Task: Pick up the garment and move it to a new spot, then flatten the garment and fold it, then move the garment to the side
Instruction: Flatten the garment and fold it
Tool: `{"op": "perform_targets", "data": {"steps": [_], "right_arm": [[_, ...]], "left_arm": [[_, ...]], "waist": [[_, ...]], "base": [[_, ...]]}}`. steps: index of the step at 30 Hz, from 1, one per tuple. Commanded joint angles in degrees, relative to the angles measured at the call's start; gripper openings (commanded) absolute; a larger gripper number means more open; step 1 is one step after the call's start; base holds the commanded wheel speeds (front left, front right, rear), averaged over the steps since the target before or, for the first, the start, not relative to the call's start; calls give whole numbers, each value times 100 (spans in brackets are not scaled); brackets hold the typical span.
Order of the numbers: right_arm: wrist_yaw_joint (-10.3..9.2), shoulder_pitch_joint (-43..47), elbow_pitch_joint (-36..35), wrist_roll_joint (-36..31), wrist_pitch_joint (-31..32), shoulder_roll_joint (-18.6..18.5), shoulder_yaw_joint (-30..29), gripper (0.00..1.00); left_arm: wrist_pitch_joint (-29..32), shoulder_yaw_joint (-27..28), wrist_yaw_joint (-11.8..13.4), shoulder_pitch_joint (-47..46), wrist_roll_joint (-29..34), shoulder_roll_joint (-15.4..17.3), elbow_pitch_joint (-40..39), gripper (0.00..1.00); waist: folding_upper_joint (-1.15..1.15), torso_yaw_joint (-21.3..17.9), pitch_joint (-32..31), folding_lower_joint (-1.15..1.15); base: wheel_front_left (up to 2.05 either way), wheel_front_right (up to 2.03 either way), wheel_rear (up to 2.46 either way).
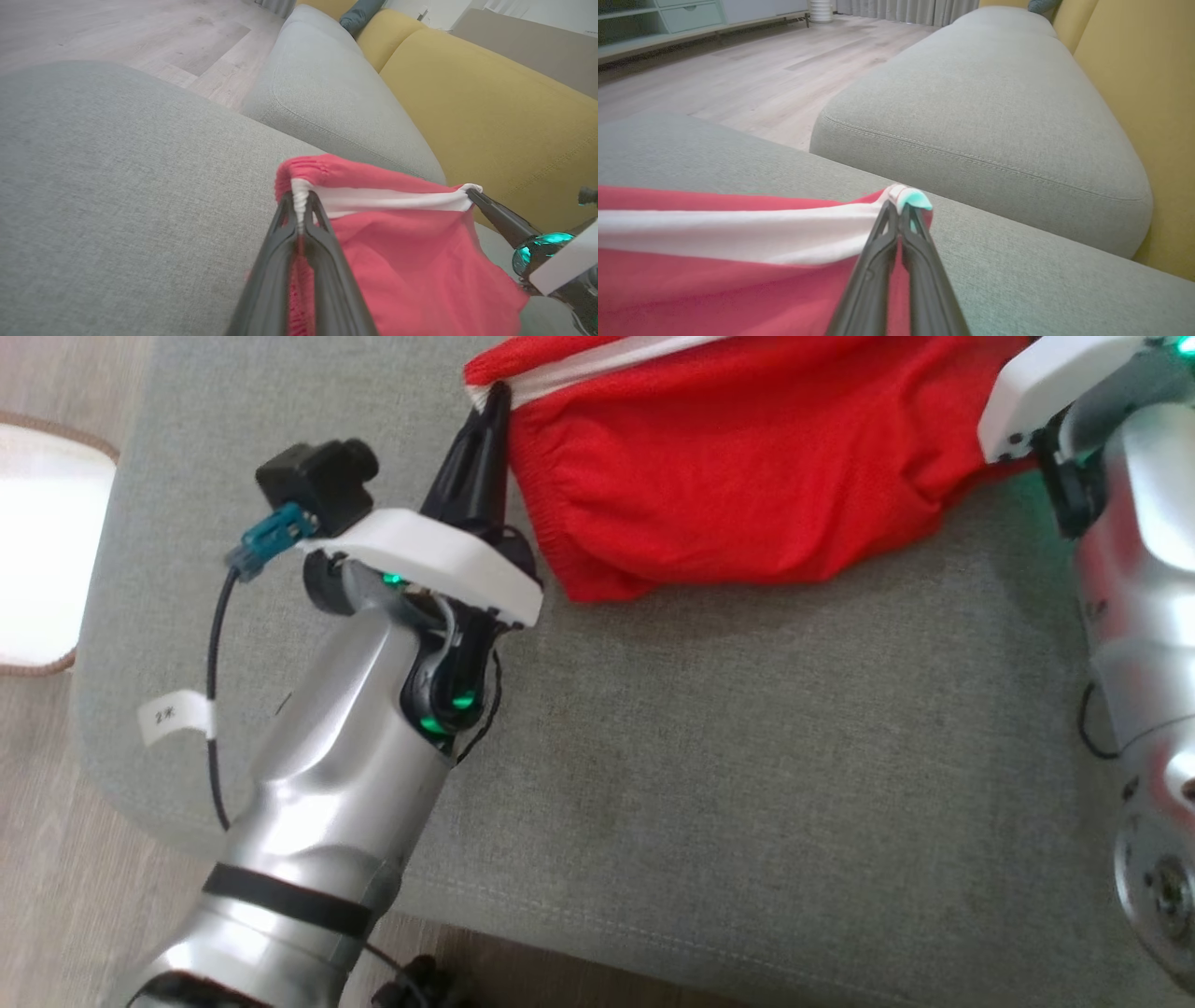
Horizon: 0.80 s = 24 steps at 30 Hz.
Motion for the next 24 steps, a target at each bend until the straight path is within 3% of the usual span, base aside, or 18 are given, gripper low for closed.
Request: {"op": "perform_targets", "data": {"steps": [1, 9, 10, 11, 12, 18, 24], "right_arm": [[20, -247, -87, -107, -77, 42, -29, 0], [20, -522, 253, -609, -130, 28, -469, 0], [20, -533, 295, -661, -141, 52, -513, 0], [20, -550, 333, -699, -161, 76, -562, 40], [20, -560, 391, -716, -172, 113, -606, 100], [20, -584, 645, -803, -311, 242, -752, 100], [20, -493, 938, -660, -450, 268, -728, 100]], "left_arm": [[-36, 89, 45, -228, -69, 136, -198, 0], [-36, -134, 128, -477, -340, 136, -198, 0], [-36, -159, 137, -502, -360, 136, -196, 16], [-36, -174, 148, -525, -374, 136, -195, 48], [-36, -182, 152, -537, -401, 136, -193, 100], [-36, -176, 211, -460, -455, 136, -159, 100], [-36, 75, 398, -123, -119, 136, -196, 100]], "waist": [[0, 32, 76, -1], [0, 56, 224, -1], [0, 60, 236, -1], [0, 63, 249, -1], [0, 61, 257, -1], [0, 15, 223, -1], [0, -40, 59, -1]], "base": [[0, 0, 0], [0, 0, 0], [0, 0, 0], [0, 0, 0], [0, 0, 0], [0, 0, 0], [0, 0, 0]]}}
